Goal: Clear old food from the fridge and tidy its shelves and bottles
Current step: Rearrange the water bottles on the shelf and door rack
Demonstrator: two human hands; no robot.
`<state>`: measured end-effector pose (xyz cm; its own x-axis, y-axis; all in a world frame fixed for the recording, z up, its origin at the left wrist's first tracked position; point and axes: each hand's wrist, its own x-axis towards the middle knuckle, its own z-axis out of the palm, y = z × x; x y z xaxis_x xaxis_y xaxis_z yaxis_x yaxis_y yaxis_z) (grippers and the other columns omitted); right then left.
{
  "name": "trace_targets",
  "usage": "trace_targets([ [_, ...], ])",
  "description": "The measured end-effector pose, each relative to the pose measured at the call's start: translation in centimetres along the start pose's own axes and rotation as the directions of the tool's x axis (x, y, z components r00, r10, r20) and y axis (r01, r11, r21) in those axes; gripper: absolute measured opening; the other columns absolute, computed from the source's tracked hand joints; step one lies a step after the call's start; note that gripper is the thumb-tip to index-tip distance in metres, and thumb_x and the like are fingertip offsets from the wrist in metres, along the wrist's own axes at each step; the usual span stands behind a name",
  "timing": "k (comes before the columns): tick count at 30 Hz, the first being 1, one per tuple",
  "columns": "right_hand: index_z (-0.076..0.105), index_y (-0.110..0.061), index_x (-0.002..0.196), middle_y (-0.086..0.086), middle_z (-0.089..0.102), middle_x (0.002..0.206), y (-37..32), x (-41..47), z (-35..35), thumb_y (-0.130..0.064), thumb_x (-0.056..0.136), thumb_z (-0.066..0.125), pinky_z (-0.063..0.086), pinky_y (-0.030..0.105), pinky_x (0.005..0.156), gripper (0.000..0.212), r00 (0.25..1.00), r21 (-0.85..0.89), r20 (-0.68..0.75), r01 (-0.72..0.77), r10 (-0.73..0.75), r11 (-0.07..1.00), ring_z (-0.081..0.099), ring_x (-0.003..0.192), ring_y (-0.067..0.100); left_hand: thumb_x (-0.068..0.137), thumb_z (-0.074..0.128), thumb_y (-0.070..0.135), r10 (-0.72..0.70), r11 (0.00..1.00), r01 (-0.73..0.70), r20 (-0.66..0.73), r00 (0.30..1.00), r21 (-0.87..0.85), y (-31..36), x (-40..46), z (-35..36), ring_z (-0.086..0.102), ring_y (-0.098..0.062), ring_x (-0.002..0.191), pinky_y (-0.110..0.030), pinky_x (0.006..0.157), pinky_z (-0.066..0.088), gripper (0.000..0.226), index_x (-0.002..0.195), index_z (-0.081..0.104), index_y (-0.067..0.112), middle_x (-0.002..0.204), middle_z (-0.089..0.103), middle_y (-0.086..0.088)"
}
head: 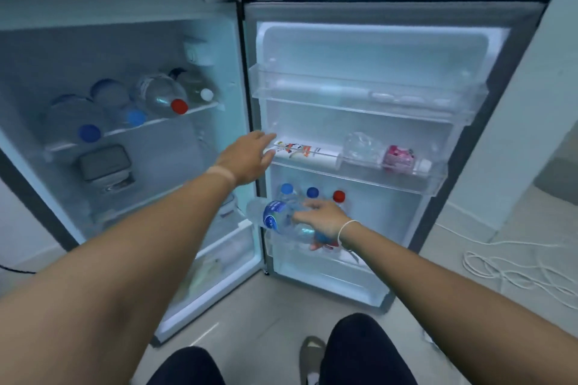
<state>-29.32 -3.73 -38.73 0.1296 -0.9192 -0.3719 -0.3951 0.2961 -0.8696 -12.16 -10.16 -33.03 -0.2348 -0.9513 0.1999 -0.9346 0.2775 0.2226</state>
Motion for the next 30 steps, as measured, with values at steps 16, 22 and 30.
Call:
trace_targets([
  [16, 0.059, -0.001, 0.120, 0.015, 0.051, 0.134, 3.1, -0.9, -12.6, -0.019, 0.075, 0.073, 0.046, 0.018, 0.031, 0.051, 0.961, -0.489, -0.105, -0.274, 0.256, 0.828, 0.055, 0.073, 0.025, 0.097, 0.031, 0.040, 0.133, 0.981, -0.140, 0.060, 0.989, 0.136, 4.0, 3.9, 4.1, 0.039, -0.032, 0.136, -0.047, 0.115, 0.026, 0.052, 0.145, 0.032, 0.019, 0.150, 0.038, -0.012],
  [22, 0.051, -0.003, 0.131, 0.011, 0.051, 0.133, 3.1, 1.6, -13.0, -0.019, 0.078, 0.073, 0.059, 0.033, 0.061, 0.060, 0.959, -0.546, -0.146, -0.283, 0.243, 0.789, 0.056, 0.097, 0.030, 0.095, 0.027, 0.051, 0.112, 0.980, -0.127, 0.104, 0.988, 0.155, 3.1, 4.9, 4.5, 0.028, -0.028, 0.144, -0.049, 0.119, 0.012, 0.058, 0.147, 0.029, 0.026, 0.156, 0.031, -0.010],
  [30, 0.057, -0.001, 0.124, 0.017, 0.062, 0.122, 6.0, 6.5, -10.8, -0.020, 0.075, 0.075, 0.058, 0.040, 0.086, 0.056, 0.962, -0.634, -0.211, -0.268, 0.171, 0.725, 0.066, 0.103, 0.032, 0.084, 0.019, 0.059, 0.126, 0.980, -0.139, 0.097, 0.987, 0.142, 2.8, 5.4, 4.9, 0.038, -0.027, 0.138, -0.046, 0.116, 0.023, 0.069, 0.143, 0.035, 0.027, 0.151, 0.041, -0.003],
])
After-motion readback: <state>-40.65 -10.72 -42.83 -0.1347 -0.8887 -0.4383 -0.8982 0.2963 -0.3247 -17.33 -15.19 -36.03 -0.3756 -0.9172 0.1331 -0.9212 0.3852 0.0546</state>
